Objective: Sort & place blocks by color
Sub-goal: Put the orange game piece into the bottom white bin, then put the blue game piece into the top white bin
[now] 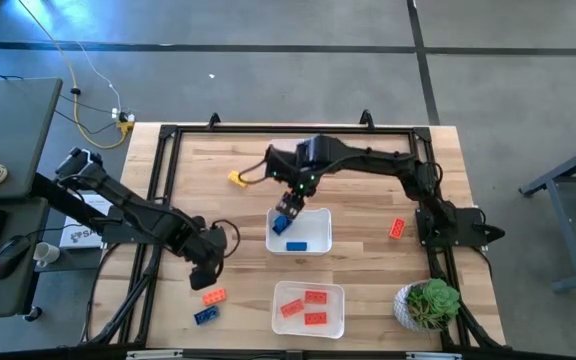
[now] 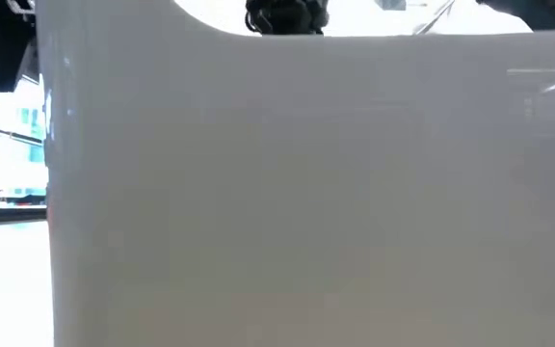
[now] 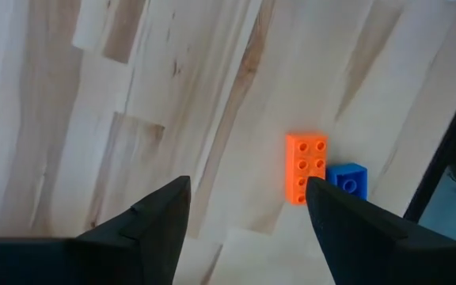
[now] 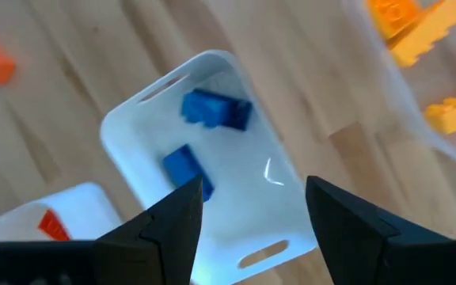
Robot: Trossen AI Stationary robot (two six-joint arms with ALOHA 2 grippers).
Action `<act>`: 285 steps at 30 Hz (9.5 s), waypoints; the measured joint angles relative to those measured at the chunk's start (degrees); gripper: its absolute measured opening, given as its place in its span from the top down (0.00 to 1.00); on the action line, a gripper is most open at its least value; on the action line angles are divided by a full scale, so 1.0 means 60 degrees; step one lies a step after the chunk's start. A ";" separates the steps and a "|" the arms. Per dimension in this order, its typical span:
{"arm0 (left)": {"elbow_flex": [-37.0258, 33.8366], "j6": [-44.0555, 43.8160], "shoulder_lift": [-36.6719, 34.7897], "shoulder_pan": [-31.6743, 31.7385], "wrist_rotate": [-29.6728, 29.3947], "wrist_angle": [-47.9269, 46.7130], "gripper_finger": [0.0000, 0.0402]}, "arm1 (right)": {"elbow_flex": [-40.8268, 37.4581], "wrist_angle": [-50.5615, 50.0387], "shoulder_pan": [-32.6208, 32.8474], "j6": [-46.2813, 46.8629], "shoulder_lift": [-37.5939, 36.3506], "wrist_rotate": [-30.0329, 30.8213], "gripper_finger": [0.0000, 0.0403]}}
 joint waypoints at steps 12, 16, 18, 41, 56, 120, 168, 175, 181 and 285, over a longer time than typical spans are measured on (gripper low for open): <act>0.0000 -0.0843 0.1301 -0.0670 0.0076 0.1162 0.40 | 0.0000 0.0048 0.1148 0.0161 0.0004 0.0241 0.48; 0.0007 -0.0988 0.1840 -0.0767 0.0073 0.1427 0.40 | 0.0000 -0.0004 0.1292 0.0161 0.0004 0.0244 0.48; 0.0001 -0.0991 0.2145 -0.0831 0.0075 0.1508 0.40 | 0.0000 -0.0007 0.1333 0.0158 0.0004 0.0248 0.48; 0.0007 -0.1239 0.4213 -0.1617 0.1035 0.2331 0.40 | -0.0004 -0.0120 0.1389 0.0244 0.0004 0.0535 0.48; 0.0051 -0.1087 0.4998 -0.1646 0.0886 0.2393 0.40 | -0.0004 -0.0120 0.1389 0.0379 0.0004 0.0634 0.48; 0.0015 0.0819 0.2890 -0.1423 -0.1752 0.5374 0.72 | -0.0007 -0.0546 0.3112 0.2482 -0.0045 0.2361 0.48; 0.0022 0.2999 0.3363 0.0654 0.0084 1.0895 0.50 | 0.0000 -0.0543 0.3116 0.2595 -0.1173 0.3031 0.48; 0.0024 0.3019 0.3139 0.1131 0.0842 1.0490 0.49 | 0.0000 -0.0546 0.3119 0.1795 -0.1173 0.2422 0.48; 0.0010 0.3234 0.2752 0.1526 0.0988 0.9808 0.50 | 0.0000 -0.0546 0.3058 0.1273 -0.1173 0.2108 0.48; 0.0018 0.7525 -0.0363 0.7939 -0.3169 0.5424 0.50 | -1.1778 0.6267 -0.6968 -0.4119 -0.5756 0.2225 0.48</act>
